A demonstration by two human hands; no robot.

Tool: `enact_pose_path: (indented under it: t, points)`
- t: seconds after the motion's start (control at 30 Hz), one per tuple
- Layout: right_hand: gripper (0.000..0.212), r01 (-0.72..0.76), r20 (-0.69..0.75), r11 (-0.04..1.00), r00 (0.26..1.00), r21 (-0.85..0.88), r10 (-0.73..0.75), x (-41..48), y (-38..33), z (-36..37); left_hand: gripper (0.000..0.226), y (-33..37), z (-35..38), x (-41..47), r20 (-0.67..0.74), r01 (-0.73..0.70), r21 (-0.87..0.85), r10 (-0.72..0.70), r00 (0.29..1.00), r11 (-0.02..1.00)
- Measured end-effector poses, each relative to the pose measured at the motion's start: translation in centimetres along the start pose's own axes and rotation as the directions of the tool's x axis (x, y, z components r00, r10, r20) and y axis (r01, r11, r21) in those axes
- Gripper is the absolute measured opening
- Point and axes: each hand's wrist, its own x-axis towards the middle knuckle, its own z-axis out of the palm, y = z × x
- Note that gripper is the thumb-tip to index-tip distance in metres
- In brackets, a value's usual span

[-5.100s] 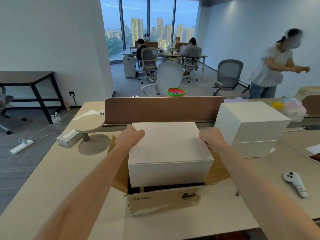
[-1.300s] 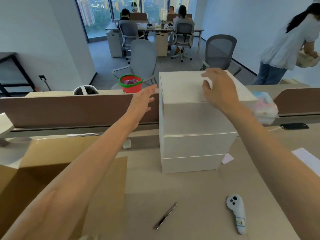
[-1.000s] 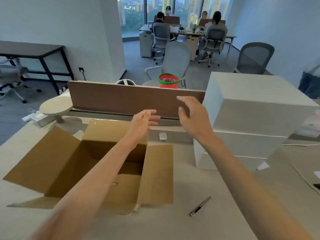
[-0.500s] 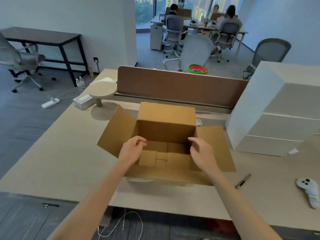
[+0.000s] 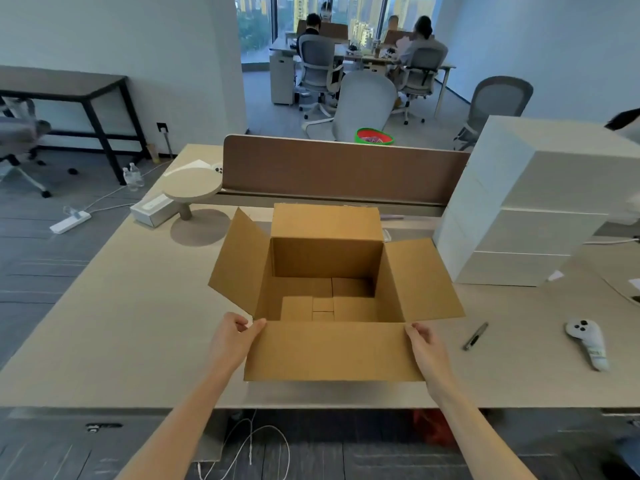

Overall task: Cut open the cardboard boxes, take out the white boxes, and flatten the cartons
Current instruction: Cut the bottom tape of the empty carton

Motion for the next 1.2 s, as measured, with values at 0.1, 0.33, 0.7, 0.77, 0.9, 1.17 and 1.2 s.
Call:
enact_pose_path:
  t: [0.1,0.33,0.7,0.77,0.9,1.17,1.2]
  points:
    - [0.023,-0.157,0.132,0.985,0.980,0.076,0.146,0.1,-0.6,0.0,0.032,0.3,-0.2,-0.1,0.184,0.044,-0.117,-0.022,0.983,0.992]
    - [0.028,0.009,0.124,0.955,0.991,0.296,-0.047,-0.6,-3.6,-1.2,0.030,2.8,-2.9,-0.7,0.136,-0.025,-0.434,0.093,0.986,0.900]
    - [0.023,0.233,0.207,0.961,0.943,0.146,-0.260,-2.6,-8.4,-1.1,0.045,4.6,-3.5,-0.3,0.068,-0.174,-0.446,0.227,0.971,0.878]
    - [0.021,0.139,0.202,0.966,0.962,0.217,-0.184,-2.2,-7.1,-1.0,0.041,3.4,-3.2,-0.5,0.094,-0.128,-0.441,0.188,0.978,0.888]
    - [0.041,-0.191,0.147,0.956,0.976,0.223,0.160,-0.4,-2.5,-0.9,0.046,1.0,-3.3,-1.5,0.184,-0.010,-0.505,0.119,0.976,0.863]
    - [0.029,-0.390,0.281,0.879,0.907,0.276,0.314,-0.9,0.9,0.1,0.026,-1.1,-2.0,-2.6,0.244,0.205,-0.376,-0.117,0.963,0.904]
    - [0.032,-0.368,0.271,0.885,0.917,0.286,0.294,-0.9,0.5,0.0,0.026,-0.6,-2.0,-2.4,0.232,0.211,-0.416,-0.121,0.965,0.884]
